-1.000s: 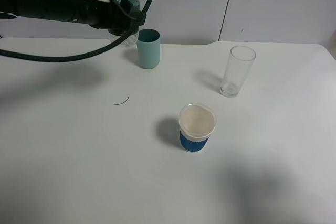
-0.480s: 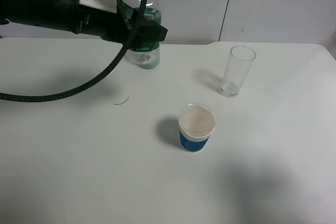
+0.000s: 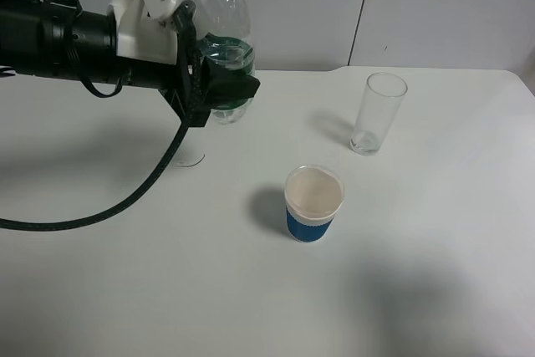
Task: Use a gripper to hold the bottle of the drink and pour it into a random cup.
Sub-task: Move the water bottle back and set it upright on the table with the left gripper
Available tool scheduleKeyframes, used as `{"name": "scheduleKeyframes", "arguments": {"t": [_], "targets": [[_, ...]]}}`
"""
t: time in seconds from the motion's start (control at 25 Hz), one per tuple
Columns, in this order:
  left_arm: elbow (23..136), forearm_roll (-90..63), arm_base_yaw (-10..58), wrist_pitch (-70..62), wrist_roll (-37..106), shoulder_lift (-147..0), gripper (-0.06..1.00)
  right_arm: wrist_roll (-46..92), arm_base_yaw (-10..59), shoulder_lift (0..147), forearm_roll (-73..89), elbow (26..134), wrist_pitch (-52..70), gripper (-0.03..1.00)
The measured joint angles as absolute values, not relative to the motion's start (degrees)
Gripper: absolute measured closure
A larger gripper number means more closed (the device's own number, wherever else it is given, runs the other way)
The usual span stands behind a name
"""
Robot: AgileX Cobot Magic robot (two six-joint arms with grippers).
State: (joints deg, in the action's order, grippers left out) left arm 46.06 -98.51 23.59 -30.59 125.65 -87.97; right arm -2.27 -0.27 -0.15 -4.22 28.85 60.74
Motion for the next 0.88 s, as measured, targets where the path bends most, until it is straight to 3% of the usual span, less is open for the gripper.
{"name": "scheduleKeyframes", "arguments": {"t": [0.4, 0.68, 0.88], "targets": [[46.1, -98.7, 21.7, -31.4, 120.2, -89.8, 0.4, -2.3, -0.3, -0.2, -4.2, 28.8, 60.7, 0.22], [46.1, -98.8, 18.3, -31.8, 106.4, -89.8, 0.4, -2.3, -0.3, -0.2, -4.2, 28.8, 60.7, 0.22], [46.1, -98.8, 18.1, -31.2, 106.3, -89.8, 0.4, -2.3, -0.3, -0.2, -4.2, 28.8, 60.7, 0.22]]}}
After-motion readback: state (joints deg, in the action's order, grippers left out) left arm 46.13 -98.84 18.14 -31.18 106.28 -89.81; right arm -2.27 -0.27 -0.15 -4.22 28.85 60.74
